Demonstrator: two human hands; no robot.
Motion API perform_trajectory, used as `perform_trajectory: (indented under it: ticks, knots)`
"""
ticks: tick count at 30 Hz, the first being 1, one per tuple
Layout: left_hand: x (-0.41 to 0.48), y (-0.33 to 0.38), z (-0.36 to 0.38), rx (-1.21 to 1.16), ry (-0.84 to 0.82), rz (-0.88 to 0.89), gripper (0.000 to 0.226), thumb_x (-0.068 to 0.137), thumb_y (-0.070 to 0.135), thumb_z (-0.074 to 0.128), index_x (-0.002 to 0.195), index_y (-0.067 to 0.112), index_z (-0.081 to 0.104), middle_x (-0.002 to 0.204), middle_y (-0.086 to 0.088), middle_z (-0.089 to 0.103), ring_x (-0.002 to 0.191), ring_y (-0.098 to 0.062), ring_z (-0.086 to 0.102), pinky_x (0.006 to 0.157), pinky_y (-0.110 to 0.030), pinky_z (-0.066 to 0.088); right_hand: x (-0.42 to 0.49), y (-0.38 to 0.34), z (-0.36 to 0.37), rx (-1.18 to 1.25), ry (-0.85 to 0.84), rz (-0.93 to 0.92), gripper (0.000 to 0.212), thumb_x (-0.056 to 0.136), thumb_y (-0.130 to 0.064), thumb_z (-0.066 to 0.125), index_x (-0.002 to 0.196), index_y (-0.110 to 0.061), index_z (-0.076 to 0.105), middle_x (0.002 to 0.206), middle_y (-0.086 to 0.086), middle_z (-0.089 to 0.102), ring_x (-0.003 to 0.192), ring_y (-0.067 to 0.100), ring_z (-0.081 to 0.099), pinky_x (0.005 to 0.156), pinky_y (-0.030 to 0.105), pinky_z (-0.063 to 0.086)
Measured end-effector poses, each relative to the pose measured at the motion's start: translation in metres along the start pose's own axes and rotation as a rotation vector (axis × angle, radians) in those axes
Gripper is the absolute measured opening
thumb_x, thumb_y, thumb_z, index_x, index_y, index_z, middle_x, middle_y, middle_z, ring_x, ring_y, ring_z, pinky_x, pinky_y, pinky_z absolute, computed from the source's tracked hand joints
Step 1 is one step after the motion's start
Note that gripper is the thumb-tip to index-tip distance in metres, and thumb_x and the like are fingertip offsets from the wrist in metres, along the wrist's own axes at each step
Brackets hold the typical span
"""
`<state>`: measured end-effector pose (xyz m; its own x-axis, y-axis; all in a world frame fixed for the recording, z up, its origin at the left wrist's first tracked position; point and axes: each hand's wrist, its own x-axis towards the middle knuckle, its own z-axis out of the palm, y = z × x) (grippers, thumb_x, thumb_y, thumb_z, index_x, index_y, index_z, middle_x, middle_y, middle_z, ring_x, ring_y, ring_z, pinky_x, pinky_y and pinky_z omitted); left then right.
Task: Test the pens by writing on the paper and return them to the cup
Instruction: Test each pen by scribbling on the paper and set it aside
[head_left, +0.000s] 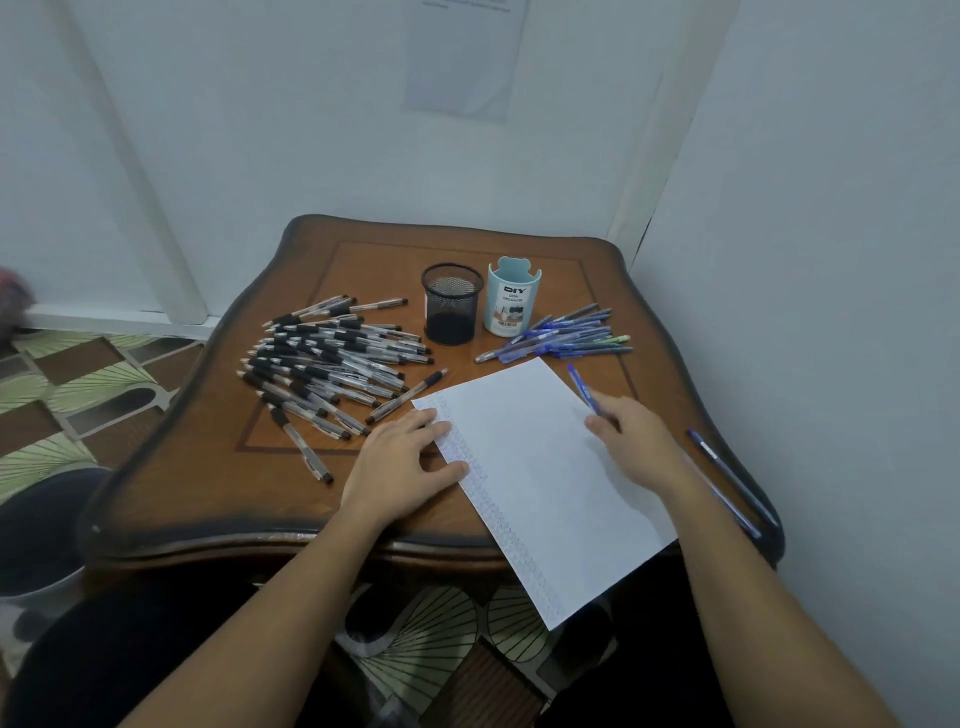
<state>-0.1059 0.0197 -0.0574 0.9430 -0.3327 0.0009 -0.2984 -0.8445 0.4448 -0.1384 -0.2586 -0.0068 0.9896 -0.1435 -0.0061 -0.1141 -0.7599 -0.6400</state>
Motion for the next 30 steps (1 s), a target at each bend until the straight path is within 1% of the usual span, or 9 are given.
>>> perform_trajectory:
  ticks: [2, 5, 6, 8, 11, 18, 21, 25, 30]
  knots:
    - [0.001, 0.0, 0.0, -0.003, 0.001, -0.004, 0.068, 0.086, 0.068, 0.051, 0.144, 0.035, 0.043, 0.156, 0.011, 0.031, 0.142, -0.013, 0.027, 0.117, -0.04, 0.018, -0.004, 0.017, -0.02, -0.086, 0.033, 0.074, 0.045, 0.097, -0.012, 0.059, 0.142, -0.014, 0.053, 0.13, 0.007, 0.062, 0.117, 0.027, 0.056, 0.09, 0.026, 0.038]
    - [0.001, 0.0, 0.001, -0.005, 0.007, -0.001, 0.067, 0.085, 0.068, 0.052, 0.143, 0.035, 0.044, 0.156, 0.011, 0.031, 0.142, -0.013, 0.028, 0.117, -0.04, 0.018, -0.018, 0.041, -0.046, -0.117, 0.095, 0.187, 0.032, 0.09, -0.01, 0.067, 0.121, -0.012, 0.058, 0.095, 0.008, 0.064, 0.091, 0.03, 0.06, 0.075, 0.032, 0.042]
    - [0.001, 0.0, 0.001, -0.007, 0.01, 0.001, 0.067, 0.085, 0.068, 0.052, 0.143, 0.034, 0.044, 0.155, 0.011, 0.032, 0.142, -0.013, 0.028, 0.117, -0.04, 0.017, -0.022, 0.048, -0.052, -0.135, 0.12, 0.214, 0.025, 0.089, -0.01, 0.069, 0.112, -0.011, 0.059, 0.092, 0.011, 0.063, 0.087, 0.031, 0.059, 0.071, 0.033, 0.04]
    - [0.0, 0.0, 0.0, -0.017, 0.014, 0.002, 0.067, 0.085, 0.068, 0.053, 0.142, 0.034, 0.045, 0.155, 0.011, 0.032, 0.142, -0.014, 0.028, 0.117, -0.041, 0.018, -0.028, 0.062, -0.061, -0.195, 0.132, 0.261, 0.018, 0.088, -0.008, 0.068, 0.105, -0.009, 0.062, 0.1, 0.017, 0.066, 0.092, 0.032, 0.06, 0.072, 0.032, 0.039]
    - [0.0, 0.0, -0.001, -0.025, 0.006, -0.003, 0.074, 0.08, 0.075, 0.049, 0.142, 0.034, 0.046, 0.155, 0.011, 0.033, 0.141, -0.015, 0.03, 0.117, -0.041, 0.018, -0.034, 0.076, -0.065, -0.285, 0.084, 0.315, 0.023, 0.089, -0.007, 0.066, 0.112, -0.007, 0.066, 0.112, 0.019, 0.065, 0.1, 0.033, 0.059, 0.078, 0.031, 0.04]
    - [0.001, 0.002, 0.0, -0.01, -0.004, -0.015, 0.068, 0.084, 0.069, 0.052, 0.143, 0.035, 0.044, 0.156, 0.011, 0.031, 0.142, -0.014, 0.028, 0.118, -0.042, 0.018, -0.038, 0.076, -0.066, -0.363, 0.012, 0.32, 0.021, 0.092, -0.011, 0.064, 0.11, -0.004, 0.073, 0.114, 0.021, 0.067, 0.105, 0.035, 0.061, 0.087, 0.036, 0.045]
    - [0.001, 0.001, 0.0, -0.011, -0.004, -0.018, 0.068, 0.084, 0.069, 0.052, 0.143, 0.035, 0.044, 0.155, 0.012, 0.031, 0.142, -0.014, 0.028, 0.118, -0.042, 0.018, -0.035, 0.07, -0.068, -0.316, 0.087, 0.286, 0.022, 0.095, -0.009, 0.059, 0.111, -0.003, 0.072, 0.113, 0.02, 0.067, 0.102, 0.033, 0.061, 0.086, 0.035, 0.045]
    - [0.001, 0.002, -0.001, -0.019, -0.008, -0.021, 0.068, 0.084, 0.068, 0.053, 0.143, 0.036, 0.043, 0.155, 0.012, 0.031, 0.142, -0.013, 0.027, 0.118, -0.042, 0.018, -0.012, 0.053, -0.06, -0.244, 0.218, 0.17, 0.025, 0.096, -0.009, 0.059, 0.119, -0.004, 0.068, 0.122, 0.018, 0.061, 0.11, 0.032, 0.058, 0.092, 0.03, 0.04]
    - [-0.001, 0.003, -0.003, -0.031, -0.004, -0.015, 0.067, 0.085, 0.067, 0.053, 0.143, 0.036, 0.044, 0.155, 0.013, 0.031, 0.142, -0.012, 0.027, 0.117, -0.041, 0.017, 0.038, 0.027, -0.027, -0.234, 0.138, 0.071, 0.028, 0.099, -0.011, 0.055, 0.125, -0.013, 0.066, 0.13, 0.007, 0.057, 0.116, 0.025, 0.056, 0.101, 0.033, 0.043]
